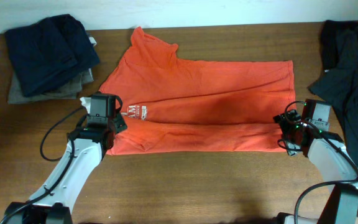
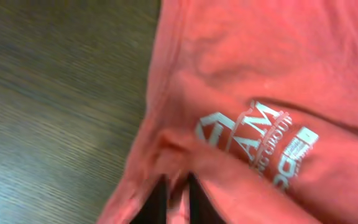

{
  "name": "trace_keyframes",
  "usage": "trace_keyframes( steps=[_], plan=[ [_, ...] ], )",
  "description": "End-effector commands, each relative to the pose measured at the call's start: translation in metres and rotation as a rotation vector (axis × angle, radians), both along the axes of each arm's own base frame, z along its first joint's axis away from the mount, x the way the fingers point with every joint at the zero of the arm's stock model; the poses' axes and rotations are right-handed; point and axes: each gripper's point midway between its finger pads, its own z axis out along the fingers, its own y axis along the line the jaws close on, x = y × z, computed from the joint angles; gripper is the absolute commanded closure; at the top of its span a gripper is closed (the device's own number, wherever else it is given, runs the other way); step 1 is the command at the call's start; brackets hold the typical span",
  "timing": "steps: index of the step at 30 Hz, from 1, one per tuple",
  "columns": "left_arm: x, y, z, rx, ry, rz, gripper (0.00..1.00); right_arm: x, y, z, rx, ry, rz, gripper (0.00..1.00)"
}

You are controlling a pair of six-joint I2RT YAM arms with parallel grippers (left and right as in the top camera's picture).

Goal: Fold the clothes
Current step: 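Lower the folded hem onto the shirt middle and press it flat with both grippers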

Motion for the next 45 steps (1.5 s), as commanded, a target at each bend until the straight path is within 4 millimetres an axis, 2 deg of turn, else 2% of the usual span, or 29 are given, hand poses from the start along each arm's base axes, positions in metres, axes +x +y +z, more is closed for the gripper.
trace_keyframes(
  steps=[1, 2, 3, 5, 9, 14, 16, 17, 18, 19, 22, 24, 25, 29, 30, 33, 38, 43, 45],
  plan=[
    [0.006, 0.012, 0.008, 0.06, -0.024, 0.029, 0.43, 0.006, -0.008, 0.006, -0.053, -0.008, 0.007, 0.08],
    [0.008, 0.012, 0.009, 0.068, -0.028, 0.016, 0.25, 0.008, -0.007, 0.008, -0.059, -0.015, 0.03, 0.06],
    [0.01, 0.011, 0.01, 0.082, -0.034, -0.007, 0.13, 0.012, -0.007, 0.012, -0.064, -0.024, 0.051, 0.05],
    [0.016, 0.011, 0.016, 0.107, -0.056, -0.045, 0.01, 0.016, -0.007, 0.019, -0.071, -0.03, 0.069, 0.04],
    [0.026, 0.007, 0.031, 0.104, -0.085, -0.067, 0.01, 0.029, 0.0, 0.04, -0.067, -0.059, 0.173, 0.05],
    [0.04, -0.013, 0.052, 0.039, -0.121, -0.147, 0.01, 0.04, 0.018, 0.071, -0.058, -0.102, 0.386, 0.07],
    [0.043, -0.019, 0.058, 0.037, -0.133, -0.181, 0.02, 0.04, 0.031, 0.076, -0.016, -0.124, 0.458, 0.14],
    [0.045, -0.024, 0.06, 0.037, -0.137, -0.211, 0.05, 0.039, 0.038, 0.077, 0.015, -0.135, 0.485, 0.27],
    [0.045, -0.031, 0.062, 0.035, -0.141, -0.243, 0.11, 0.035, 0.045, 0.076, 0.053, -0.13, 0.5, 0.48],
    [0.045, -0.04, 0.063, 0.021, -0.143, -0.272, 0.31, 0.029, 0.052, 0.074, 0.081, -0.108, 0.511, 0.62],
    [0.04, -0.071, 0.061, -0.051, -0.137, -0.366, 0.71, 0.017, 0.069, 0.068, 0.116, -0.054, 0.547, 0.81],
    [0.033, -0.089, 0.058, -0.103, -0.118, -0.419, 0.85, 0.013, 0.081, 0.066, 0.126, -0.035, 0.579, 0.91],
    [0.028, -0.102, 0.053, -0.138, -0.096, -0.457, 0.97, 0.012, 0.095, 0.064, 0.13, -0.027, 0.62, 0.96],
    [0.018, -0.125, 0.03, -0.222, -0.016, -0.503, 0.99, 0.01, 0.123, 0.053, 0.151, 0.017, 0.679, 0.96],
    [0.014, -0.134, 0.02, -0.279, 0.022, -0.514, 0.99, 0.007, 0.133, 0.044, 0.17, 0.051, 0.688, 0.96],
    [0.008, -0.151, 0.003, -0.374, 0.081, -0.564, 0.99, 0.002, 0.146, 0.028, 0.199, 0.113, 0.702, 0.96],
    [0.005, -0.152, -0.014, -0.389, 0.133, -0.542, 0.99, -0.003, 0.164, 0.018, 0.28, 0.142, 0.728, 0.96],
    [0.005, -0.151, -0.024, -0.399, 0.16, -0.516, 0.99, 0.003, 0.163, 0.007, 0.279, 0.152, 0.699, 0.96],
    [0.004, -0.149, -0.03, -0.392, 0.173, -0.51, 0.99, 0.002, 0.163, -0.002, 0.3, 0.185, 0.663, 0.96]
  ],
)
